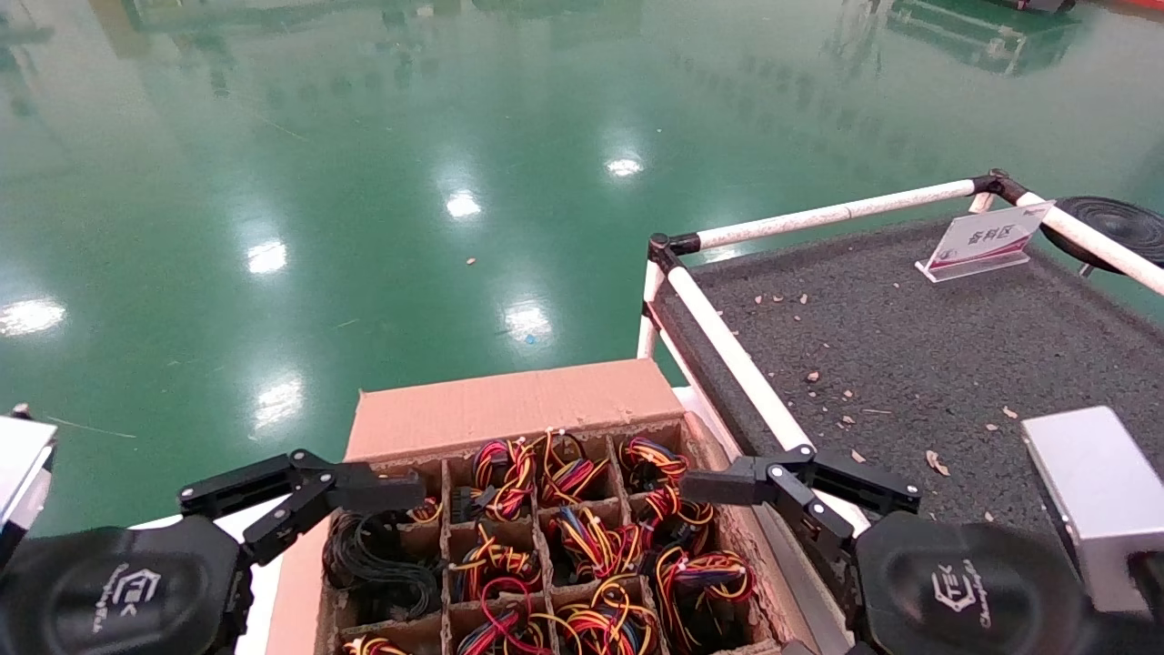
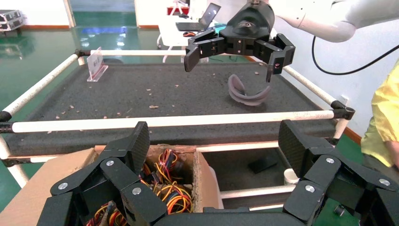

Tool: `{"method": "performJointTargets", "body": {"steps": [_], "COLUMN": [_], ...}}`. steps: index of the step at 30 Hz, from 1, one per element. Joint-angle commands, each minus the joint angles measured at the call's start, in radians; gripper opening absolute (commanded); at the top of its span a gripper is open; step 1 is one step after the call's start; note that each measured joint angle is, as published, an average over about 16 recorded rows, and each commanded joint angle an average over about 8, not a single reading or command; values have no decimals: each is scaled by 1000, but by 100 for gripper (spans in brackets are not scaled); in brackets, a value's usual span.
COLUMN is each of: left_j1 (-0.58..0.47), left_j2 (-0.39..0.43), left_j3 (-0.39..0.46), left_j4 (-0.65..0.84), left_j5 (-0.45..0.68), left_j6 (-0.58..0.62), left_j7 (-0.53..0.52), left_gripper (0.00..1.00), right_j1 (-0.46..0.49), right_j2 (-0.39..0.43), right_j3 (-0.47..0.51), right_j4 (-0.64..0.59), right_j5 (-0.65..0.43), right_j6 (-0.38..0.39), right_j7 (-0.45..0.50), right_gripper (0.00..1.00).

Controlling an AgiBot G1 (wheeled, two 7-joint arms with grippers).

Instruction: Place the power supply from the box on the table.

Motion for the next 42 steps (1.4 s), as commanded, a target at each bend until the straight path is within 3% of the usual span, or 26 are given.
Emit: {"method": "performJointTargets", "body": {"steps": [1, 13, 21, 22, 42], "left_j1": [0, 0, 0, 0, 0], "left_j2": [0, 0, 0, 0, 0], "left_j3": [0, 0, 0, 0, 0], "left_j4": [0, 0, 0, 0, 0], "left_j5": [0, 0, 0, 0, 0], "left_j6": [0, 0, 0, 0, 0], "left_j7": [0, 0, 0, 0, 0], "left_gripper": [100, 99, 3, 0, 0], "right_j1": [0, 0, 0, 0, 0], "right_j2": [0, 0, 0, 0, 0], "right_j3": [0, 0, 0, 0, 0], "right_j4": [0, 0, 0, 0, 0], "right_j5": [0, 0, 0, 0, 0], "right_j6": [0, 0, 0, 0, 0], "right_j7": [0, 0, 0, 0, 0], "right_gripper": [100, 100, 100, 100, 100]}}
